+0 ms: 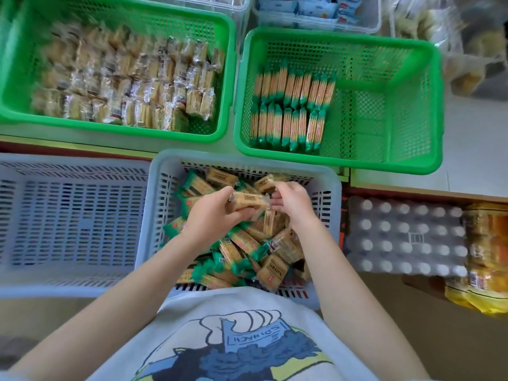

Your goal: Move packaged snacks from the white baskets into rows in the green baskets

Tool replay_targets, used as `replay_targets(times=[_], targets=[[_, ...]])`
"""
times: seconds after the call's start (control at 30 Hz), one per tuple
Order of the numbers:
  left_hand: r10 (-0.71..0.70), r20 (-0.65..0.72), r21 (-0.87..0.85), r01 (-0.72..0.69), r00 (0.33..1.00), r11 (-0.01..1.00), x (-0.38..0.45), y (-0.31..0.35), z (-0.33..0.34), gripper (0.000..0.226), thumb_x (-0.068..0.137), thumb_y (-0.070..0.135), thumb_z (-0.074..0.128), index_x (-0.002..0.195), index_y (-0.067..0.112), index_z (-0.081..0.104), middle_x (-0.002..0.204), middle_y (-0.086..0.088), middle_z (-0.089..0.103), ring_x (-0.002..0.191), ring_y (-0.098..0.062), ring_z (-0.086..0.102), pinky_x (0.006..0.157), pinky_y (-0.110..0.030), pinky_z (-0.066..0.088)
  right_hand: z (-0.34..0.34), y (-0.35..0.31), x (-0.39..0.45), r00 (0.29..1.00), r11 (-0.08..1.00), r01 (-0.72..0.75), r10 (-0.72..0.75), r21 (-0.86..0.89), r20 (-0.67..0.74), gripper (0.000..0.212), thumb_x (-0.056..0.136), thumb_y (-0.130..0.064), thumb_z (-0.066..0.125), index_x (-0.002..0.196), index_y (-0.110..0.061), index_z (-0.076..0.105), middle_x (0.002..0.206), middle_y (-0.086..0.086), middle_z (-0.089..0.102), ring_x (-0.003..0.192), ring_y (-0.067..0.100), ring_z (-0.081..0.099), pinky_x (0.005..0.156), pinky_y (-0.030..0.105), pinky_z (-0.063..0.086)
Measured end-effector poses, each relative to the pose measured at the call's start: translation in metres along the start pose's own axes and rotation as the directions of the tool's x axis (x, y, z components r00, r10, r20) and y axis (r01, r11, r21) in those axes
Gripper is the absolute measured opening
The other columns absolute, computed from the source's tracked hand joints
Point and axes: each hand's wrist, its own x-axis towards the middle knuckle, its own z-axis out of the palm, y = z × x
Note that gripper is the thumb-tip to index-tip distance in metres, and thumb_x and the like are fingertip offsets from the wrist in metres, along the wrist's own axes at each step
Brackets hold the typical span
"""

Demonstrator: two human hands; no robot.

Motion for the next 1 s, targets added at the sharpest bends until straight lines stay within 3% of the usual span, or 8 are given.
replay_targets(times=[0.07, 0.17, 0.27, 0.4, 0.57, 0.8, 0.9, 1.0], targets=[[-0.110, -0.003, -0.088, 0.109, 0.994, 0.990, -0.001, -0.007, -0.004, 0.047, 0.085, 0.051, 0.072, 0.085, 0.008, 0.052, 0.071, -0.001, 0.059, 0.059, -0.017, 0.048, 0.052, -0.033, 0.032, 0.001, -0.005, 0.013, 0.989, 0.988, 0.055, -0.074, -0.144, -0.129, 0.025, 0.093, -0.024, 0.064, 0.114, -0.020, 0.051, 0.119, 0.009, 0.057, 0.090, 0.024, 0.061, 0.073, 0.039, 0.057], [-0.260, 0.002, -0.213, 0.254, 0.966, 0.943, -0.001, -0.016, -0.008, 0.036, 0.085, 0.048, 0.074, 0.087, 0.016, 0.058, 0.078, 0.003, 0.061, 0.069, -0.015, 0.053, 0.058, -0.031, 0.039, 0.009, -0.005, 0.017, 0.981, 0.917, 0.094, -0.152, -0.387, -0.123, 0.038, 0.091, -0.016, 0.067, 0.123, -0.019, 0.047, 0.126, 0.009, 0.041, 0.093, 0.025, 0.051, 0.061, 0.023, 0.041], [-0.310, 0.007, -0.260, 0.301, 0.951, 0.918, -0.004, -0.022, -0.008, 0.033, 0.084, 0.045, 0.077, 0.101, 0.021, 0.062, 0.089, 0.005, 0.066, 0.079, -0.014, 0.063, 0.067, -0.034, 0.053, 0.016, 0.010, 0.018, 0.933, 0.815, 0.206, -0.330, -0.541, -0.142, 0.036, 0.088, -0.019, 0.073, 0.113, -0.014, 0.049, 0.126, 0.009, 0.042, 0.112, 0.028, 0.048, 0.078, 0.026, 0.037], [-0.363, 0.042, -0.314, 0.357, 0.931, 0.880, -0.005, -0.027, -0.004, 0.040, 0.083, 0.039, 0.079, 0.112, 0.018, 0.061, 0.098, 0.000, 0.068, 0.083, -0.019, 0.069, 0.069, -0.039, 0.062, 0.021, 0.017, 0.019, 0.887, 0.747, 0.283, -0.443, -0.602, -0.132, 0.032, 0.086, -0.024, 0.076, 0.092, -0.012, 0.047, 0.101, 0.003, 0.048, 0.102, 0.030, 0.051, 0.073, 0.033, 0.032], [-0.418, 0.084, -0.537, 0.395, 0.904, 0.745, -0.006, -0.030, -0.004, 0.034, 0.086, 0.022, 0.078, 0.115, 0.024, 0.060, 0.107, -0.006, 0.067, 0.092, -0.021, 0.070, 0.071, -0.038, 0.063, 0.025, 0.016, 0.021, 0.889, 0.724, 0.280, -0.443, -0.630, -0.114, 0.042, 0.087, -0.027, 0.076, 0.119, -0.014, 0.052, 0.127, 0.007, 0.055, 0.118, 0.028, 0.051, 0.099, 0.041, 0.041], [-0.461, 0.190, -0.759, 0.428, 0.867, 0.491, -0.001, -0.034, -0.009, 0.029, 0.087, 0.016, 0.076, 0.113, 0.021, 0.063, 0.116, -0.014, 0.066, 0.105, -0.032, 0.068, 0.079, -0.038, 0.060, -0.003, 0.002, -0.017, 0.929, 0.918, 0.322, -0.353, -0.230, -0.112, 0.033, 0.088, -0.038, 0.074, 0.112, -0.016, 0.071, 0.105, -0.005, 0.070, 0.096, 0.013, 0.064, 0.076, 0.024, 0.049], [-0.431, 0.246, -0.798, 0.434, 0.868, 0.418, 0.000, -0.018, -0.019, 0.040, 0.082, 0.034, 0.076, 0.115, 0.017, 0.061, 0.117, -0.016, 0.066, 0.106, -0.031, 0.066, 0.077, -0.035, 0.058, -0.013, -0.008, -0.047, 0.963, 0.961, 0.257, -0.264, 0.098, 0.055, 0.020, 0.094, -0.033, 0.068, 0.107, -0.019, 0.072, 0.095, -0.008, 0.075, 0.079, 0.000, 0.068, 0.065, 0.016, 0.049], [-0.295, 0.298, -0.832, 0.398, 0.908, 0.386, 0.000, 0.001, -0.034, 0.053, 0.074, 0.050, 0.070, 0.115, 0.019, 0.059, 0.114, -0.012, 0.066, 0.099, -0.025, 0.067, 0.071, -0.031, 0.055, -0.004, -0.015, -0.064, 0.935, 0.952, 0.298, -0.306, 0.071, 0.178, 0.020, 0.096, -0.030, 0.065, 0.108, -0.016, 0.072, 0.089, -0.006, 0.075, 0.073, 0.002, 0.065, 0.064, 0.017, 0.047]])
